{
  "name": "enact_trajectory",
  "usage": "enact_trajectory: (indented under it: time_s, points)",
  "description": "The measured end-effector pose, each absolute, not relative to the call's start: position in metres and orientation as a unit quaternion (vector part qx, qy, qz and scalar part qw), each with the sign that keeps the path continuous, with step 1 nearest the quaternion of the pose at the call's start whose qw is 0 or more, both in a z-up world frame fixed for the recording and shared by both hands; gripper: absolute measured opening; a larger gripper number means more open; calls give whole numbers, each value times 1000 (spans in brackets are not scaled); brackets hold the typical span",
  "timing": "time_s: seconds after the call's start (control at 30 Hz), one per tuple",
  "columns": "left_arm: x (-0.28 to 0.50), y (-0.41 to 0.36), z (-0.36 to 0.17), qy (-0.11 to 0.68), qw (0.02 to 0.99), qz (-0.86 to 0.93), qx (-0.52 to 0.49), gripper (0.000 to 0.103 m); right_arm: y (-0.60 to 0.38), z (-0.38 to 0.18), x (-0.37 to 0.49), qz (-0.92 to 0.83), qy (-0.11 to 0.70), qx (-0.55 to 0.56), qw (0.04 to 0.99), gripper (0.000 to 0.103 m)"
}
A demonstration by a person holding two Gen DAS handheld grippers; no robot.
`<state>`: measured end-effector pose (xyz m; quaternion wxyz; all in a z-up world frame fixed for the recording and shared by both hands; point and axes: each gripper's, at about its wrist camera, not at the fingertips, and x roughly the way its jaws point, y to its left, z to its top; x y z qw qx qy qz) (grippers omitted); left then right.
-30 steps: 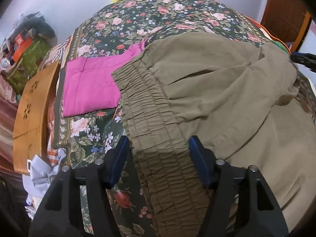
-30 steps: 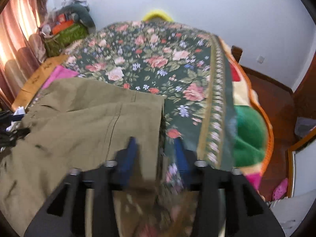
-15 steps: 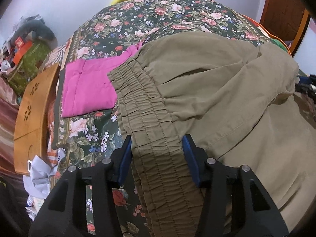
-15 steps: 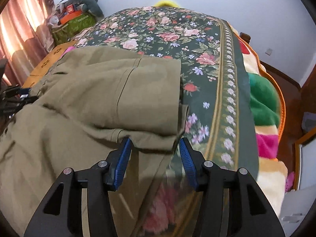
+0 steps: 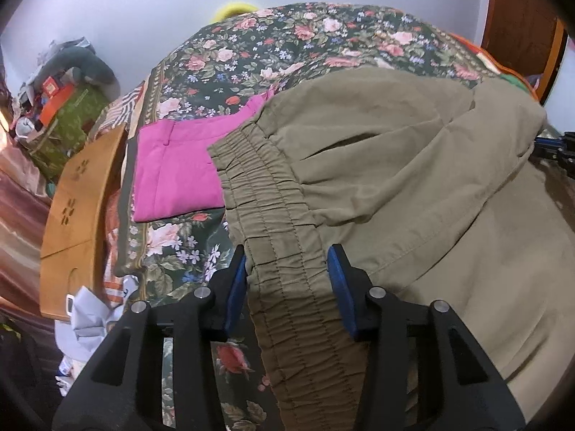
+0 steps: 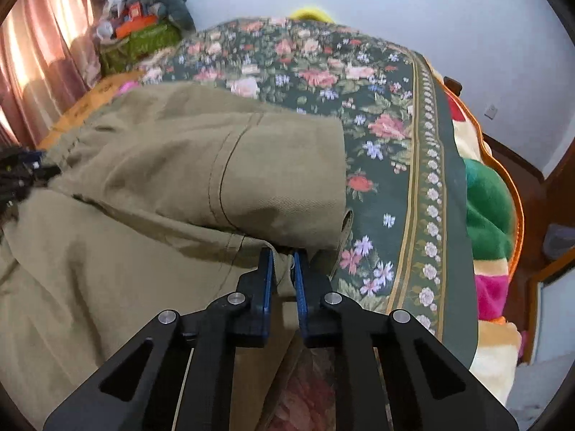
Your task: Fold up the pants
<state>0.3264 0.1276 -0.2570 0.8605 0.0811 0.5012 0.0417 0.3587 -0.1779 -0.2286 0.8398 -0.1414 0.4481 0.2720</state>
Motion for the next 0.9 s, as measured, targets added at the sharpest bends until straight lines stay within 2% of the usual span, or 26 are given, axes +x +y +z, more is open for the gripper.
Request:
enact_trajectory:
  time_s: [0.17,0.23,0.37,0.53,0.63,0.7,0.8,0.83,0.9]
  points:
    - [329,128,-261,510,856,48,76,47,-176,-229,360,262,460,-145,836,11]
    - [327,135,-257,512,856,38,61,50,-182,-224,358,271,462,-136,834,17]
    - [326,147,-243,512,858,19,31,51,-196,-206,350,276,458,-104,839,21]
    - [338,162,-233,508,861,20,-6,65,-204,-183,350,285,426,-59,857,47]
    - [353,164,-238,520,854,21,-22,66,-194,-185,365,280,427,-61,857,47]
    - [360,161,-244,530,847,7,-26,70,-190,-193,374,276,442,-64,851,47]
    - [367,155,-259,545,838,18,-7,70,-187,-213,385,277,466,-49,839,45]
    - [368,154,-263,545,838,28,5,71,-185,-218,386,277,472,-47,836,26]
    - [364,152,-267,530,847,34,26,71,-178,-232,387,273,487,-74,827,10]
